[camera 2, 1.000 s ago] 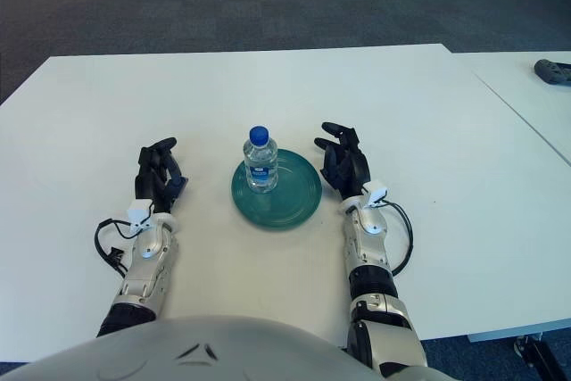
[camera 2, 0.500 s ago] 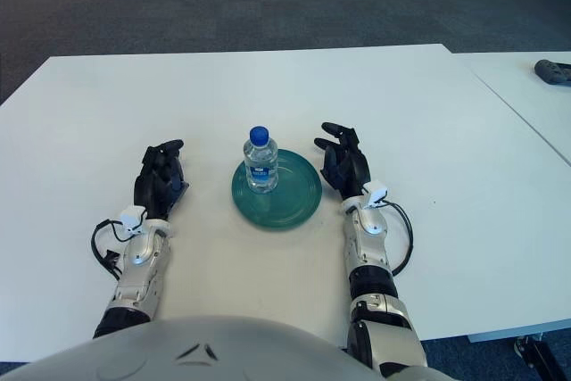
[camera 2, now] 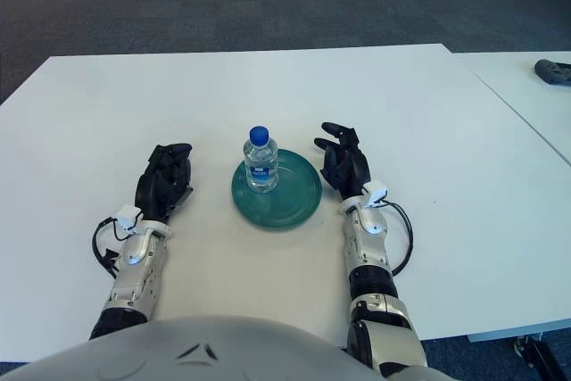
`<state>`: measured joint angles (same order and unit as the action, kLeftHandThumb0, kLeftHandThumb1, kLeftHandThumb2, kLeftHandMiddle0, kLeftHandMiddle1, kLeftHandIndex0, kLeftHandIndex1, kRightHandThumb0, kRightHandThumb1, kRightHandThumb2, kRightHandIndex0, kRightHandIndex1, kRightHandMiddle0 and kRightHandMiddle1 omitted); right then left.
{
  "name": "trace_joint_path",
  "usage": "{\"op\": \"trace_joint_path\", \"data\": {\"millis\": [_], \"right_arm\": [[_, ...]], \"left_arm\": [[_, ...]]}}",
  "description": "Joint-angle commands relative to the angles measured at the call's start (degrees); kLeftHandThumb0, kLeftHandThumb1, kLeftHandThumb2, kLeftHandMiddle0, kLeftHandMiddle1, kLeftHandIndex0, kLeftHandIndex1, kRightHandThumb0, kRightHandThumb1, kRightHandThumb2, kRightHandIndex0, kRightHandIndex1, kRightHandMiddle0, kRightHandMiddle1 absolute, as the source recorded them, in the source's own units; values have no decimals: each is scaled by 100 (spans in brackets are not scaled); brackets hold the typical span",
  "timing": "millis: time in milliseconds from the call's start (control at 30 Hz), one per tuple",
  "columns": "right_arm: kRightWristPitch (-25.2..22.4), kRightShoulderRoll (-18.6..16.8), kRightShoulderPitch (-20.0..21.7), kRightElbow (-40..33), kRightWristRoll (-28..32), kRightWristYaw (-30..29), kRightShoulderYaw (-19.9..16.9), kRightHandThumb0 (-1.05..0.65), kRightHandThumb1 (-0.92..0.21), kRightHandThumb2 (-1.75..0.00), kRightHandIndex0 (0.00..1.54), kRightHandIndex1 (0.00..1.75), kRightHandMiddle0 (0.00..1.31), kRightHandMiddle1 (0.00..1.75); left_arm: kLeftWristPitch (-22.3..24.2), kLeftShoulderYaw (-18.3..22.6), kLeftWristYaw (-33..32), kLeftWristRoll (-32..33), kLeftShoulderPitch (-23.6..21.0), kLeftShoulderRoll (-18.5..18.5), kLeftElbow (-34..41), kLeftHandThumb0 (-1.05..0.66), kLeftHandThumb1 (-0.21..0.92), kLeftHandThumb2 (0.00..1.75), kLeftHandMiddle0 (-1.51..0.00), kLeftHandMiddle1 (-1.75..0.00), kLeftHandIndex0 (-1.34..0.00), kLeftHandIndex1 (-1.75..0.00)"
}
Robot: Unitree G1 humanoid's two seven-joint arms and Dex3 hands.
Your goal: Put the bottle into the plate.
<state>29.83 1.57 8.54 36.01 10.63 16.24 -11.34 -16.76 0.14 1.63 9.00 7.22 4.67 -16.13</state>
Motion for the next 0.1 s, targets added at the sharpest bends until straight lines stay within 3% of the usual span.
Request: {"op": "trace_joint_path", "data": {"millis": [0, 67], "right_arm": [[-232, -212, -1000, 608, 87, -55, -60, -56, -87, -73, 47, 106, 10, 110], [-236, -219, -1016, 585, 88, -56, -56, -57, -87, -73, 47, 106, 10, 110]], "left_arm": [[82, 178, -134, -37, 329, 39, -473, -35, 92, 45, -59, -85, -27, -166], [-25, 197, -246, -121, 323, 82, -554, -35, 92, 46, -57, -84, -25, -168]]}}
